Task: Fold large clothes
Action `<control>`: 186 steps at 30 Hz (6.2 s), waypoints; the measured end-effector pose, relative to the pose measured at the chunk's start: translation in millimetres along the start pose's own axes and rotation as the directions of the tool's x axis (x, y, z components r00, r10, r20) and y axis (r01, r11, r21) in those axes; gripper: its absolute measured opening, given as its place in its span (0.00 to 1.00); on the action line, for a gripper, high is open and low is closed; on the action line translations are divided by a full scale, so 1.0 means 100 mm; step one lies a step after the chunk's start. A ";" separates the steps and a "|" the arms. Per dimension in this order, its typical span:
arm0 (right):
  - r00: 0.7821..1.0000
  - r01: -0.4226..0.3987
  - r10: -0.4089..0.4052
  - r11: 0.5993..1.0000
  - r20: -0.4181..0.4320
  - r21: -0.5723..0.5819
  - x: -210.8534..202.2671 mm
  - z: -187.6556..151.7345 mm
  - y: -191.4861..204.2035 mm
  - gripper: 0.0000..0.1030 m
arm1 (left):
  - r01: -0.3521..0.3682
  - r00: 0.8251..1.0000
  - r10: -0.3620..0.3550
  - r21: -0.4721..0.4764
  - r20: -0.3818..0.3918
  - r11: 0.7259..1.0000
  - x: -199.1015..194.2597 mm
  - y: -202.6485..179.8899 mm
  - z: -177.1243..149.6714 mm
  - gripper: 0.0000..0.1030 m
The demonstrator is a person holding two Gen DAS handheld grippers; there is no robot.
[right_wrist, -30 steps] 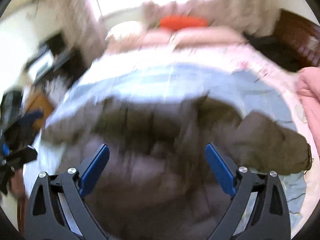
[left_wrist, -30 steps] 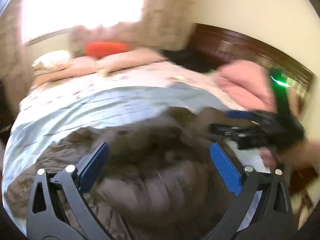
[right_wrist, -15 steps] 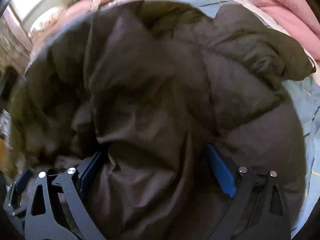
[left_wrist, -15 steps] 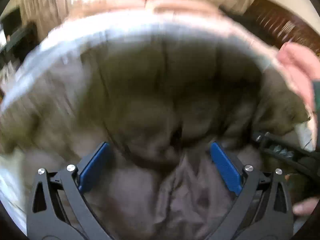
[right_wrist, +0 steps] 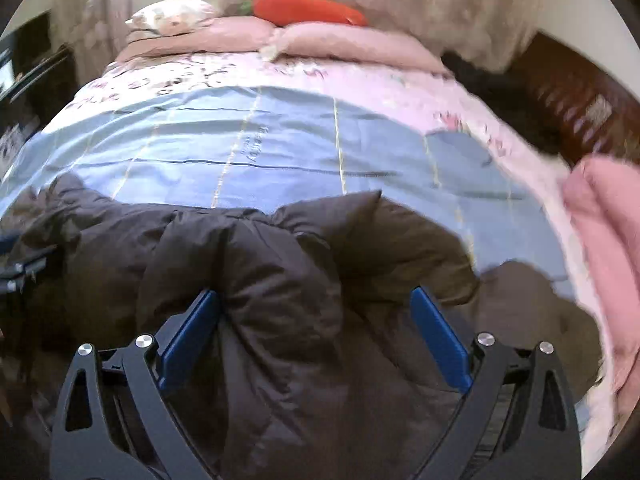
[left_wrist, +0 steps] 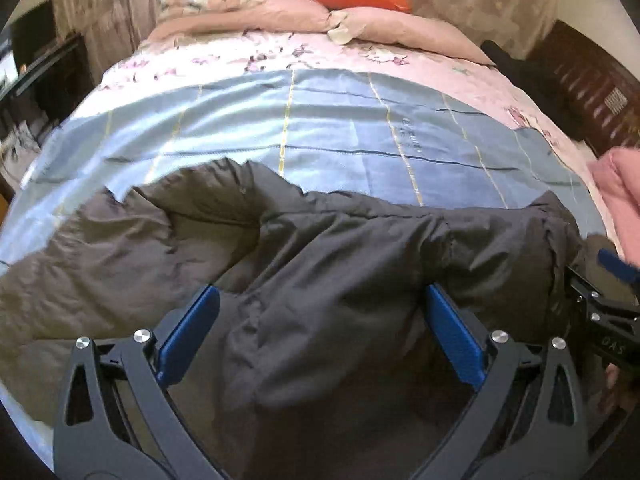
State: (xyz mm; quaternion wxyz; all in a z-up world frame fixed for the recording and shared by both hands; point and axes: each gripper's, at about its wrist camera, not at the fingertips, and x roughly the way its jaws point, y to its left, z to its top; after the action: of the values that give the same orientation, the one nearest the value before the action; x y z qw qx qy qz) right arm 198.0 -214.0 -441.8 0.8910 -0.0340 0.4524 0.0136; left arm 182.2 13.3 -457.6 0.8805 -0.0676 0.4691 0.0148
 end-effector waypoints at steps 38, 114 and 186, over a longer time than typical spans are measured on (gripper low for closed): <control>0.997 0.045 -0.050 0.996 0.066 0.078 0.49 0.09 0.25 0.99 | -0.005 0.993 0.016 -0.095 0.119 0.995 0.52 -0.24 0.31 0.98; 0.996 -0.009 -0.004 0.989 -0.087 -0.147 -0.14 -0.65 1.61 0.99 | -0.061 0.875 0.432 -0.837 0.217 0.544 -0.92 3.72 -0.82 0.07; 0.963 0.021 -0.003 0.998 0.271 -0.061 -0.74 -0.36 0.73 0.95 | 0.023 0.986 -0.007 -0.095 0.168 0.995 0.32 1.07 -0.38 0.98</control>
State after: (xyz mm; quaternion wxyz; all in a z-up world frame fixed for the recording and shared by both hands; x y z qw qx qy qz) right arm 121.5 -143.3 -406.9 0.9430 -0.0628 0.3258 0.0271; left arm 159.2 113.0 -516.0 0.9126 -0.1121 0.3914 0.0364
